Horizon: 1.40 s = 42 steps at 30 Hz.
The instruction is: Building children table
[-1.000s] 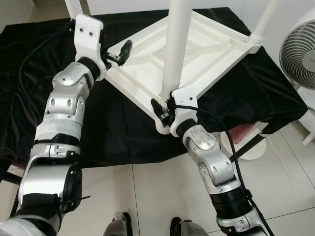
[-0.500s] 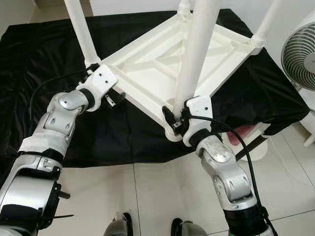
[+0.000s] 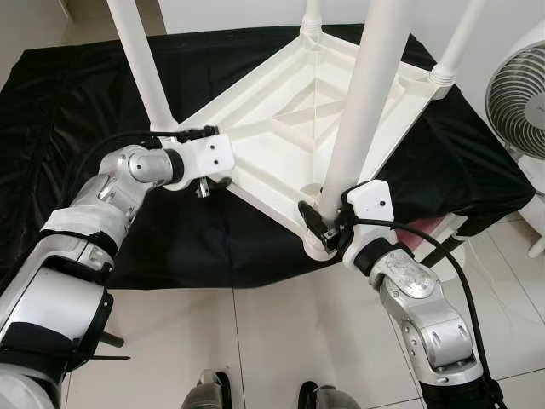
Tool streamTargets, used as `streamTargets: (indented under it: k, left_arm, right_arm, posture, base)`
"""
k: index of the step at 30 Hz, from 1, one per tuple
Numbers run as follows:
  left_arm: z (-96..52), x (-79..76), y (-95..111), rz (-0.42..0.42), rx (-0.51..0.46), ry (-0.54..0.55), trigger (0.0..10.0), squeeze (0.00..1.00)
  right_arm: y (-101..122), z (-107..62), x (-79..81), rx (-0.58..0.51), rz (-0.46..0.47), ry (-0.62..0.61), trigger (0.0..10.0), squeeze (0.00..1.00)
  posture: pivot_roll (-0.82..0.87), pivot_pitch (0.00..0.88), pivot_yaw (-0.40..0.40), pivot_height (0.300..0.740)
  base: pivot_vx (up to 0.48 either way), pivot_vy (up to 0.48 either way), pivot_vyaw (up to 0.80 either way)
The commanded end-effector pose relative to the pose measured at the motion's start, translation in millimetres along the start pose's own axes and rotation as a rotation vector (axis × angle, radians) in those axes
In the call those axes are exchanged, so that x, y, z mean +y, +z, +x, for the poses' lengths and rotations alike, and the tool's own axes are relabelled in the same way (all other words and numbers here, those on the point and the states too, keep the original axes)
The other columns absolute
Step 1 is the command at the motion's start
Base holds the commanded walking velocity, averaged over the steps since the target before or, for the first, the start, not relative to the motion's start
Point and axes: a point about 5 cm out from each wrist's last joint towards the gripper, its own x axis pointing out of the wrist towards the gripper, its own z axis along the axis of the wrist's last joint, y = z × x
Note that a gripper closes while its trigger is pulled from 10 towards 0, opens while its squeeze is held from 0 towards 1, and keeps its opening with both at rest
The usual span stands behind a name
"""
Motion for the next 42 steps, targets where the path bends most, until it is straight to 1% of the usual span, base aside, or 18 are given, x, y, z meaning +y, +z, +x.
streamTargets:
  k: [1, 2, 3, 5, 7, 8, 11, 13, 14, 16, 20, 26, 30, 31, 33, 35, 37, 42]
  left_arm:
    - [-7.7, -1.1, -3.6, -0.022, -0.016, -0.114, 10.0, 0.00]
    - [-7.7, -1.1, -3.6, -0.022, -0.016, -0.114, 10.0, 0.00]
    - [-15.0, 3.6, 2.1, -0.061, -0.086, -0.185, 10.0, 0.00]
    - [-19.0, 11.8, 7.8, -0.079, -0.123, -0.170, 10.0, 0.00]
    - [-18.1, 14.8, 8.7, -0.079, -0.125, -0.154, 10.0, 0.00]
    - [-16.9, 16.5, 9.1, -0.080, -0.124, -0.142, 10.0, 0.00]
    - [-4.6, 11.5, 4.7, 0.015, -0.039, -0.098, 10.0, 0.00]
    - [-4.6, 11.5, 4.7, 0.015, -0.039, -0.098, 10.0, 0.00]
    - [-1.9, 9.9, 3.8, 0.037, -0.020, -0.091, 10.0, 0.00]
    - [5.1, 5.7, 7.6, 0.048, -0.027, -0.112, 10.0, 0.00]
    - [11.2, 2.5, 10.7, 0.049, -0.028, -0.133, 10.0, 0.00]
    - [20.7, 7.5, 18.6, 0.050, -0.031, -0.049, 10.0, 0.00]
    - [19.9, 10.7, 22.3, 0.047, -0.051, -0.039, 10.0, 0.00]
    - [12.3, 19.0, 25.2, 0.065, -0.066, -0.039, 10.0, 0.00]
    - [12.3, 19.0, 25.2, 0.065, -0.066, -0.039, 10.0, 0.00]
    - [1.1, 30.6, 29.9, 0.087, -0.089, -0.038, 10.0, 0.00]
    - [-2.6, 34.6, 32.0, 0.098, -0.097, -0.036, 10.0, 0.00]
    - [-0.4, 35.0, 33.9, 0.108, -0.093, -0.031, 10.0, 0.00]
  right_arm:
    - [-11.4, -4.2, -7.5, 0.072, -0.005, -0.028, 10.0, 0.00]
    - [-11.4, -4.2, -7.5, 0.072, -0.005, -0.028, 10.0, 0.00]
    - [-11.2, -4.6, -10.1, 0.076, -0.012, -0.032, 10.0, 0.00]
    - [-11.2, -4.4, -11.6, 0.076, -0.018, -0.036, 10.0, 0.00]
    - [-10.9, -4.6, -11.8, 0.076, -0.017, -0.032, 10.0, 0.00]
    - [-10.5, -4.5, -12.0, 0.076, -0.015, -0.029, 10.0, 0.00]
    - [-8.8, -5.1, -6.5, 0.071, -0.015, 0.018, 10.0, 0.00]
    - [-8.8, -5.1, -6.5, 0.071, -0.015, 0.018, 10.0, 0.00]
    - [-8.6, -5.5, -5.0, 0.070, -0.019, 0.030, 10.0, 0.00]
    - [-11.2, -9.0, -6.3, 0.087, -0.021, 0.021, 10.0, 0.00]
    - [-12.8, -13.0, -10.4, 0.104, -0.018, -0.008, 10.0, 0.00]
    - [-19.0, -24.3, -14.1, 0.148, -0.031, -0.035, 10.0, 0.00]
    - [-21.2, -27.4, -14.2, 0.161, -0.033, -0.043, 10.0, 0.00]
    - [-22.3, -28.9, -14.8, 0.167, -0.037, -0.054, 10.0, 0.00]
    - [-22.3, -28.9, -14.8, 0.167, -0.037, -0.054, 10.0, 0.00]
    - [-23.2, -30.9, -15.6, 0.174, -0.040, -0.068, 10.0, 0.00]
    - [-23.1, -31.3, -15.4, 0.174, -0.040, -0.068, 10.0, 0.00]
    - [-21.2, -29.1, -12.6, 0.163, -0.035, -0.049, 10.0, 0.00]
  posture:
    - [-0.10, 0.184, 0.076, 0.740]
    - [-0.10, 0.184, 0.076, 0.740]
    - [-0.10, 0.183, 0.080, 0.740]
    - [-0.09, 0.184, 0.082, 0.740]
    - [-0.09, 0.182, 0.082, 0.740]
    - [-0.09, 0.183, 0.081, 0.740]
    - [-0.09, 0.184, 0.079, 0.740]
    - [-0.09, 0.184, 0.079, 0.740]
    - [-0.09, 0.184, 0.079, 0.740]
    - [-0.10, 0.189, 0.077, 0.740]
    - [-0.12, 0.192, 0.082, 0.740]
    - [-0.14, 0.192, 0.093, 0.740]
    - [-0.15, 0.192, 0.097, 0.740]
    - [-0.15, 0.191, 0.106, 0.740]
    - [-0.15, 0.191, 0.106, 0.740]
    - [-0.15, 0.187, 0.108, 0.740]
    - [-0.15, 0.184, 0.105, 0.740]
    - [-0.15, 0.181, 0.104, 0.740]
  base:
    - [0.000, 0.000, 0.00]
    - [0.000, 0.000, 0.00]
    - [0.000, 0.000, 0.00]
    - [0.000, 0.000, 0.00]
    - [0.000, 0.000, 0.00]
    - [0.000, 0.000, 0.00]
    - [0.000, 0.000, 0.00]
    - [0.000, 0.000, 0.00]
    - [0.000, 0.000, 0.00]
    - [0.000, 0.000, 0.00]
    - [0.000, 0.000, 0.00]
    - [0.000, 0.000, 0.00]
    - [0.000, 0.000, 0.00]
    - [0.000, 0.000, 0.00]
    - [0.000, 0.000, 0.00]
    - [0.000, 0.000, 0.00]
    - [0.000, 0.000, 0.00]
    - [0.000, 0.000, 0.00]
